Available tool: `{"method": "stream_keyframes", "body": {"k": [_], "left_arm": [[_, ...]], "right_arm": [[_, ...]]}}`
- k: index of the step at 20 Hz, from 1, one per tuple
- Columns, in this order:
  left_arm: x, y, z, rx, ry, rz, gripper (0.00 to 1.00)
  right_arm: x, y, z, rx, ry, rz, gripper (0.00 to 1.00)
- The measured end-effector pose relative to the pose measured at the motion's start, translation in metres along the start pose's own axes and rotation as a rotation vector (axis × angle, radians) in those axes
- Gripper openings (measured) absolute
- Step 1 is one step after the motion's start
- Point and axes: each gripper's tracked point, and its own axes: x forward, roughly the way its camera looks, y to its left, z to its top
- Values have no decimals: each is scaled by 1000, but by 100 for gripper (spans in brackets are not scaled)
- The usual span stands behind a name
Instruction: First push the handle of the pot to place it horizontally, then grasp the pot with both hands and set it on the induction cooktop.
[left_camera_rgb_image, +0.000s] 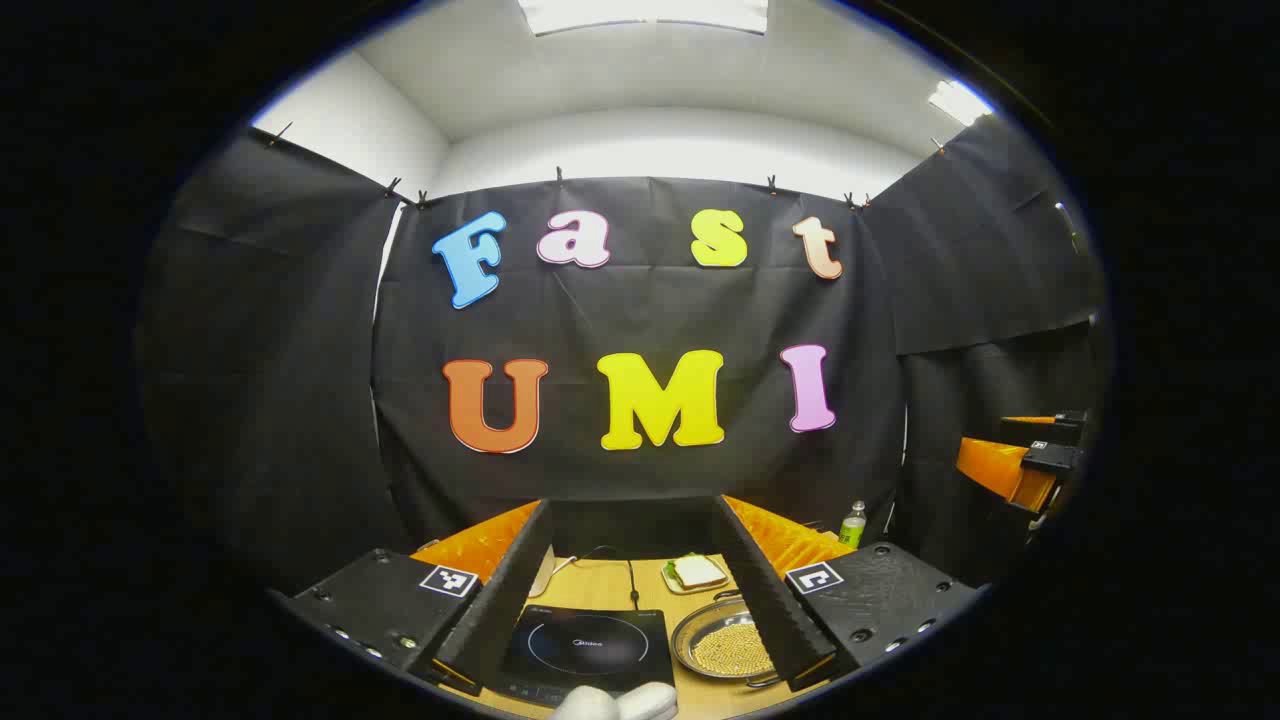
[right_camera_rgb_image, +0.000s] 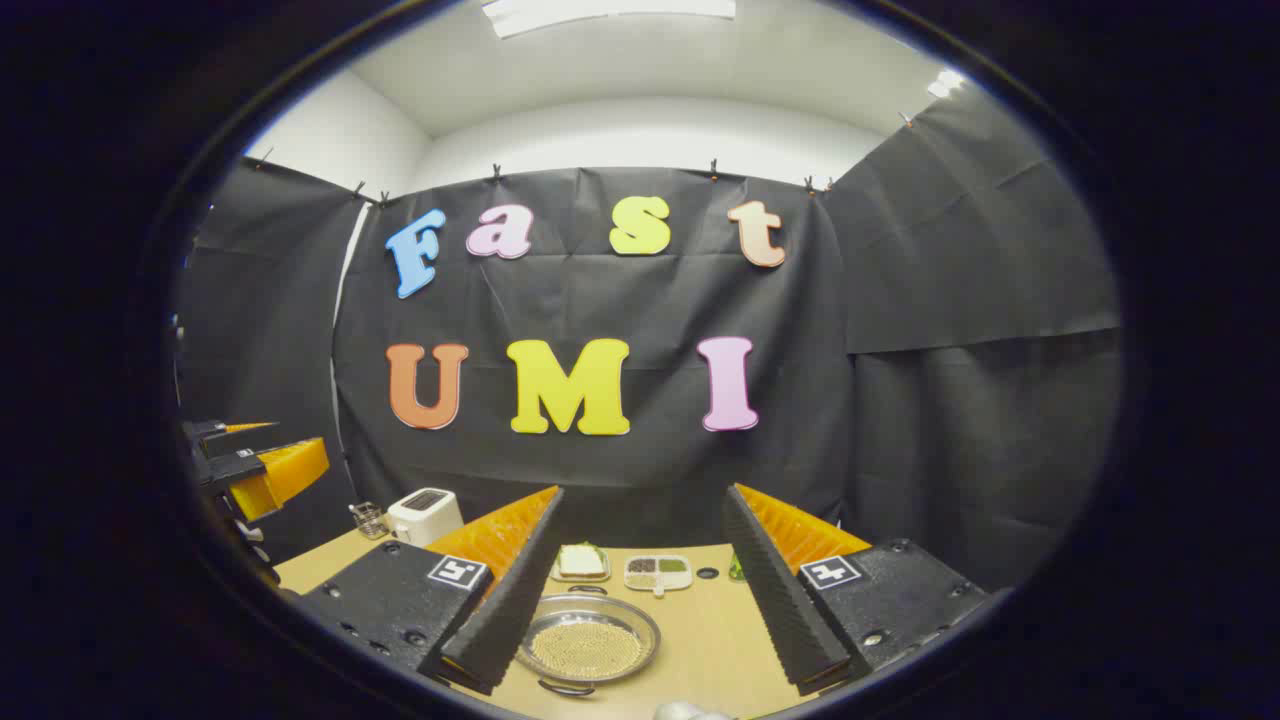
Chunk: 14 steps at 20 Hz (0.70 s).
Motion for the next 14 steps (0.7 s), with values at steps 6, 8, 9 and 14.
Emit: {"method": "stream_keyframes", "body": {"k": [6,8,9,14], "left_arm": [[4,7,-4,0,7,13,96],[5,8,-5,7,8,16,96],[6,8,-5,8,8,15,96],[5,10,-7,0,11,13,96]], "right_arm": [[3,3,-4,20,16,1,97],[5,1,-6,25,22,-3,96],[5,-1,-5,17,25,-8,96],[7,1,-7,10,25,-10,97]]}}
